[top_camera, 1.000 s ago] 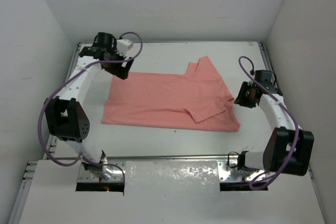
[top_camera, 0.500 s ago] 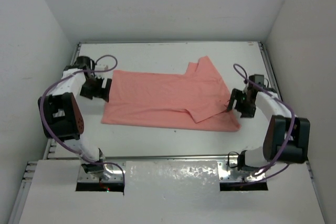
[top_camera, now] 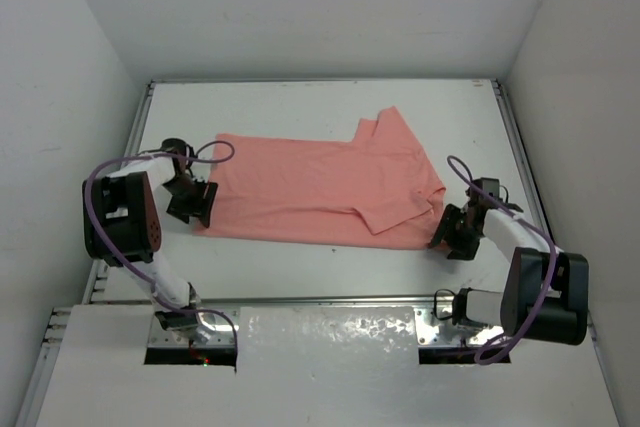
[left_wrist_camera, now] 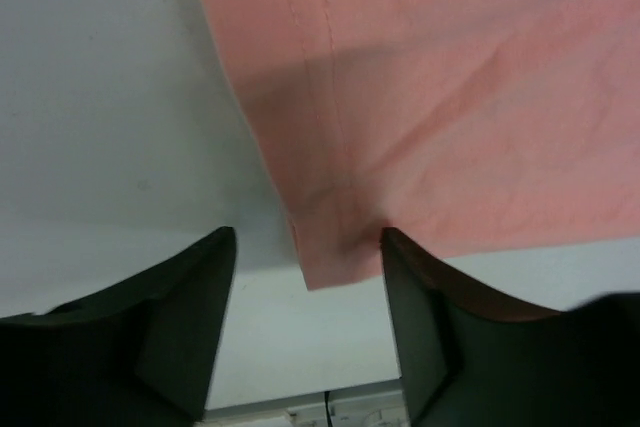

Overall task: Fold and stack the t-shirts
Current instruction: Fold the flattened tshirt in 1/3 of the way

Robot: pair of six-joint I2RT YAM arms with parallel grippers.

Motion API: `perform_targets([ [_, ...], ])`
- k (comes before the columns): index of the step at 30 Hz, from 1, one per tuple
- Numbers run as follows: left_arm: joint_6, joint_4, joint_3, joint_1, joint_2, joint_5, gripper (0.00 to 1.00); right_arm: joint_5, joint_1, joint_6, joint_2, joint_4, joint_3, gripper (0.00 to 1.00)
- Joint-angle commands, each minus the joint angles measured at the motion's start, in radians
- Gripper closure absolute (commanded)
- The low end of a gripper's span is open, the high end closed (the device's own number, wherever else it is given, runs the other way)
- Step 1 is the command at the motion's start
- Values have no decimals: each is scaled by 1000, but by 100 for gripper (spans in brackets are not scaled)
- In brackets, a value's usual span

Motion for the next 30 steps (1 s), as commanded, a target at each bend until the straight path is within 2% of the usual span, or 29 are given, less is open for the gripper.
perform_targets([
  [1, 5, 52, -14, 2, 12, 19, 45, 14, -7, 16, 14, 132, -15, 41],
  [3, 8, 57, -29, 2, 7, 28, 55, 11, -18, 16, -3, 132, -21, 38],
  [7, 9, 65, -51, 2, -17, 51, 63, -22, -40, 33, -39, 158, -37, 31],
  [8, 9, 69, -51, 3, -19, 51, 68, -21, -44, 41, -36, 164, -37, 31],
  [12, 5, 69, -46, 3, -13, 61, 75, -44, -56, 90, 9, 197, -29, 32],
  [15, 5, 63, -46, 2, -11, 70, 83, -114, -56, 90, 10, 188, -24, 33],
  [20, 8, 65, -51, 1, -28, 68, 94, -46, -57, 79, -175, 109, -46, 29],
  [22, 8, 59, -49, 1, -25, 62, 100, -33, -57, 114, -180, 138, -61, 28],
  [26, 12, 46, -45, 1, -26, 67, 100, 17, -57, 120, -38, 140, -83, 32],
  [30, 34, 17, -36, 2, -42, 62, 100, 7, -57, 102, -8, 166, -124, 41],
])
